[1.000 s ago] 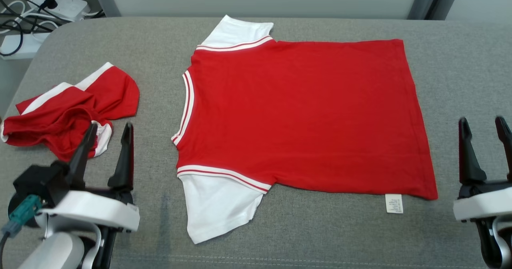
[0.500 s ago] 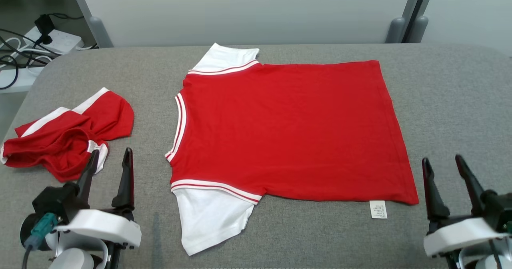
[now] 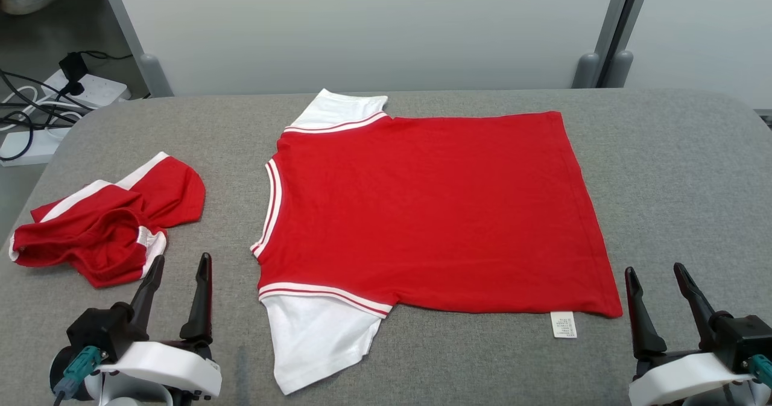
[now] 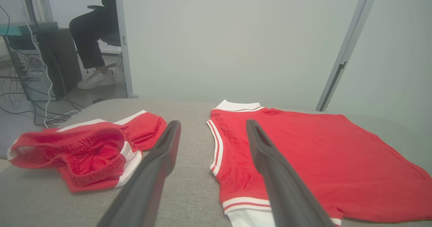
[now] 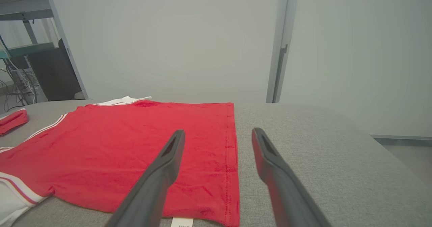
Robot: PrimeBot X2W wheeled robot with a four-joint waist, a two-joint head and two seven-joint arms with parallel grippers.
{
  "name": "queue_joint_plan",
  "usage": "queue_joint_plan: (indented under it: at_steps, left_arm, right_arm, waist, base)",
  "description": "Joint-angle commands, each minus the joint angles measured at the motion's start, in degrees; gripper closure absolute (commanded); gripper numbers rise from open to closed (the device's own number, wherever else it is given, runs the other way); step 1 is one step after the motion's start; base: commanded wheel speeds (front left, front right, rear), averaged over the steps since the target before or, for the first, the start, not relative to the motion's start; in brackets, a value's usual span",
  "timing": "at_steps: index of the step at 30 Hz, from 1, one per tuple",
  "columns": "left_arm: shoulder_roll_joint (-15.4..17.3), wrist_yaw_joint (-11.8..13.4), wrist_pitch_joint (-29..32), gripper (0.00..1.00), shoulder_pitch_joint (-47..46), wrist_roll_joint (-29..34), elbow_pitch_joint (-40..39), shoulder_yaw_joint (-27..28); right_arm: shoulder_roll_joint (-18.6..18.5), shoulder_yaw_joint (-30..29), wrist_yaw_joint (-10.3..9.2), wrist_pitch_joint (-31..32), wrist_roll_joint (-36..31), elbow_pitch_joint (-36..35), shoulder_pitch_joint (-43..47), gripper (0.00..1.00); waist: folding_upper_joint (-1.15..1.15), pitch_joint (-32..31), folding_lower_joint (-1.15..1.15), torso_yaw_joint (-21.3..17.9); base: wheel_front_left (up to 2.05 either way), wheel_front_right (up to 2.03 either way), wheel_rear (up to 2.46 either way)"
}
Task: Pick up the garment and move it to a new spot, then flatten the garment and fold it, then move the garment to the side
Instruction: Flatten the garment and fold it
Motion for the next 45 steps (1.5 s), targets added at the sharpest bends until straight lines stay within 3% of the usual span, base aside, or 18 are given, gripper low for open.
queue_joint_plan:
  at_steps: [1, 15, 25, 35, 45]
  left_arm:
    - [0.9, -0.3, -0.7, 0.0, -1.5, 1.0, -1.3, 2.6]
    - [-4.2, -4.5, -0.7, 0.0, -0.5, 7.2, -1.7, 8.8]
    - [-6.4, -6.6, -0.2, 0.0, -0.5, 8.0, 1.6, 9.3]
    - [-6.7, -8.4, 17.2, 0.0, -0.3, -1.0, 6.8, 3.1]
    - [-5.1, -8.5, 27.3, 0.0, 0.5, -5.7, 5.6, 0.9]
  right_arm:
    - [-0.7, 1.2, 0.01, -0.8, -0.3, -1.0, -1.0, 0.0]
    - [-0.3, 0.4, 0.01, -0.8, -0.2, -1.2, -0.9, 0.0]
    - [-0.1, -0.3, 0.01, -0.8, 0.0, -1.3, -0.5, 0.0]
    - [-2.1, 0.9, 0.01, 2.3, 4.0, 7.8, -1.7, 0.0]
    - [-5.2, 4.5, 0.01, 7.5, 5.3, 16.4, -8.6, 0.0]
  waist:
    - [0.0, 0.0, 0.0, 0.0]
    - [0.0, 0.3, 0.0, 0.7]
    - [0.0, 0.2, 0.0, 1.2]
    - [0.0, 0.8, 0.0, 1.6]
    - [0.0, 4.8, 0.0, 0.7]
  base:
    - [0.0, 0.0, 0.0]
    - [0.0, 0.0, 0.0]
    - [0.0, 0.0, 0.0]
    - [0.0, 0.0, 0.0]
    - [0.0, 0.0, 0.0]
